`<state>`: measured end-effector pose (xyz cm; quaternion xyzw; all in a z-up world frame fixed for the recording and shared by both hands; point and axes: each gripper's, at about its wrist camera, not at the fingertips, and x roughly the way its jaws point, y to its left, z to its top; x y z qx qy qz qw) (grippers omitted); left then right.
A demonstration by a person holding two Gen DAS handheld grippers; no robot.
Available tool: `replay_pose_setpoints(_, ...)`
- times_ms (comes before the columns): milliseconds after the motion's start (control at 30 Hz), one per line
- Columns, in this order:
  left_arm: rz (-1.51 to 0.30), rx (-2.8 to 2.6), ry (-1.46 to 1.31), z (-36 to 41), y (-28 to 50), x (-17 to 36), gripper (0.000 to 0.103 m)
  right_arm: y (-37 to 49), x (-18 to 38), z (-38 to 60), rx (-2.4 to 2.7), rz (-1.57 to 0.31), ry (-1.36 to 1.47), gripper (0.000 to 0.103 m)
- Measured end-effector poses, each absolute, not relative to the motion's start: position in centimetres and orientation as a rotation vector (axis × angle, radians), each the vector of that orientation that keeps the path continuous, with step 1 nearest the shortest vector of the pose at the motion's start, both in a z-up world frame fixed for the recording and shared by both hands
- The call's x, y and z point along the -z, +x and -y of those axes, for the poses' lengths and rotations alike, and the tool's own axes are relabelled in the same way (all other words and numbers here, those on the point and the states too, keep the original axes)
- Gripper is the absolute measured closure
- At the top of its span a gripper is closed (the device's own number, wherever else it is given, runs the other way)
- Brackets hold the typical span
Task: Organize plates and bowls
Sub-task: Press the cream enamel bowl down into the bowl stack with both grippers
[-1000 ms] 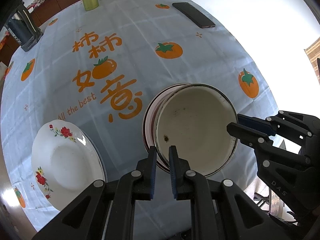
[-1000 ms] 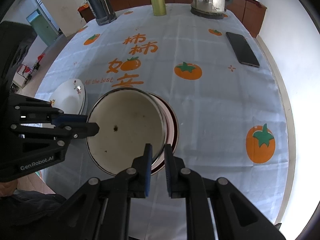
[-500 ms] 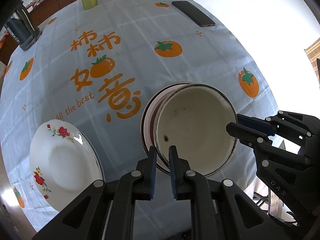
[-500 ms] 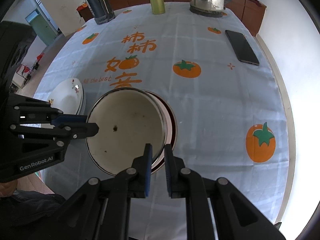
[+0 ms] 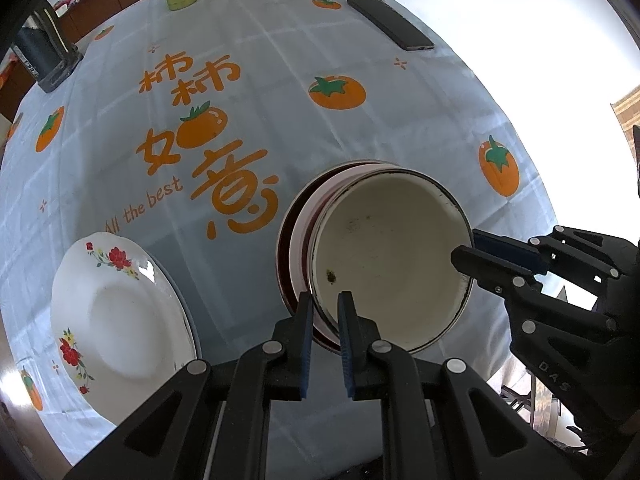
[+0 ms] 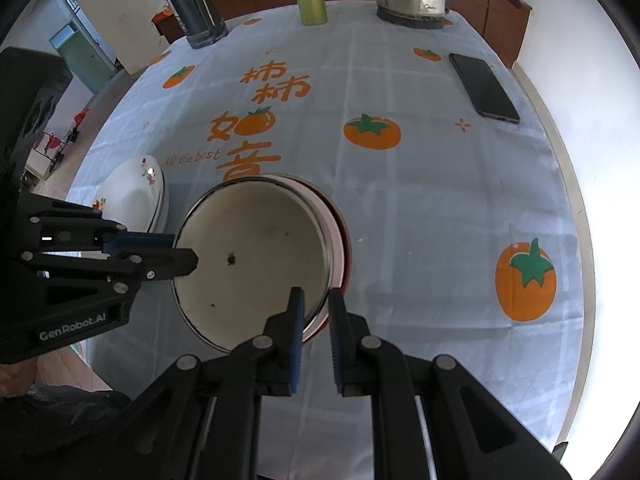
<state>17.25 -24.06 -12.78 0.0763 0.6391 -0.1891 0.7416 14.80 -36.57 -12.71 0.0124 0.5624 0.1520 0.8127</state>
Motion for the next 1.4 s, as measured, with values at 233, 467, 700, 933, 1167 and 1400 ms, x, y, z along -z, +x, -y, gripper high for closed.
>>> replay_pose_setpoints(233,-1.403,0.414,0.165,24.1,17.5,12.8,0.089,15.0,12.9,36.8,-0.325,-1.206,0.028,0.090)
replay_pose_setpoints(467,-1.439,0.411,0.130,23.7,17.7,13.1,0.089,15.1,12.9,36.7,-0.335,-1.210,0.019,0.090)
replay_pose_setpoints(700,-1.450,0.408,0.099,23.4,17.9,13.2,0.089,15.5,12.6,36.6,-0.348,-1.211,0.024,0.090)
replay_pose_setpoints(933,-1.442,0.405,0.074,23.2,18.3,13.2,0.089,15.4,12.4,36.6,-0.357,-1.214,0.022,0.090)
replay_pose_setpoints(1167,-1.425,0.404,0.075,23.3,18.4,13.1,0.086,15.3,12.6,36.6,-0.349,-1.219,0.022,0.088)
replay_pose_setpoints(1400,-1.415,0.425,0.084,23.7,18.0,13.0,0.076,15.1,12.7,36.6,-0.352,-1.217,0.026,0.088)
